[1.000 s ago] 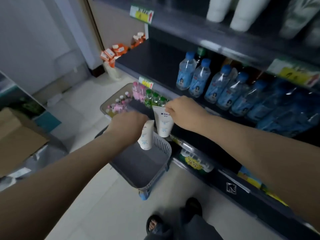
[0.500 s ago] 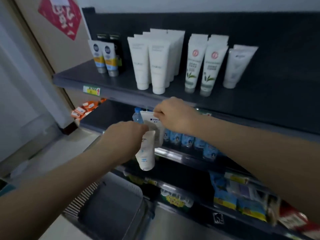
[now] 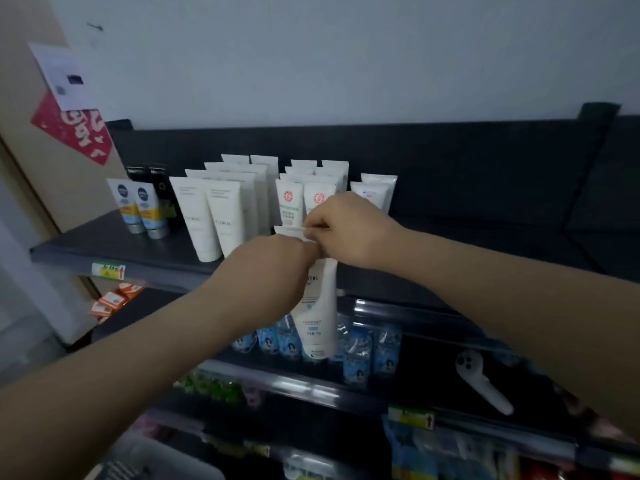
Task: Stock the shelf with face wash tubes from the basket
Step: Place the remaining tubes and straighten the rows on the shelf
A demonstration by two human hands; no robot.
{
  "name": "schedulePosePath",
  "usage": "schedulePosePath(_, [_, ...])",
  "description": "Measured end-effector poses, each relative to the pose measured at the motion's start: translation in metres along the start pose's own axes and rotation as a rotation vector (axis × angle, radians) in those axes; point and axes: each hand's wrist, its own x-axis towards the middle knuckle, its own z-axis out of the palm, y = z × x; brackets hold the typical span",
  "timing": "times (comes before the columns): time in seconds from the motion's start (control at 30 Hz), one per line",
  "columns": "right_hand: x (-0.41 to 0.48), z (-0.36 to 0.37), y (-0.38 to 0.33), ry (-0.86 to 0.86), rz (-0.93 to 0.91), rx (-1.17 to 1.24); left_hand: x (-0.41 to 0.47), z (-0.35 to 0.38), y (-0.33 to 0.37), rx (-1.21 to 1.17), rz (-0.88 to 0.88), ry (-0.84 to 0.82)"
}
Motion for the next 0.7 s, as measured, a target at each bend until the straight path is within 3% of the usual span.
schedulePosePath(0.33, [0.004,-0.049,0.074,0.049,0.109,-0.021,0.068,-0.008,0.042,-0.032,0.047,0.015])
schedulePosePath(0.7, [0.036,-0.053,0.121,0.097,0.201,-0.039,0.14,0.006,0.034,-0.08,0.161,-0.076])
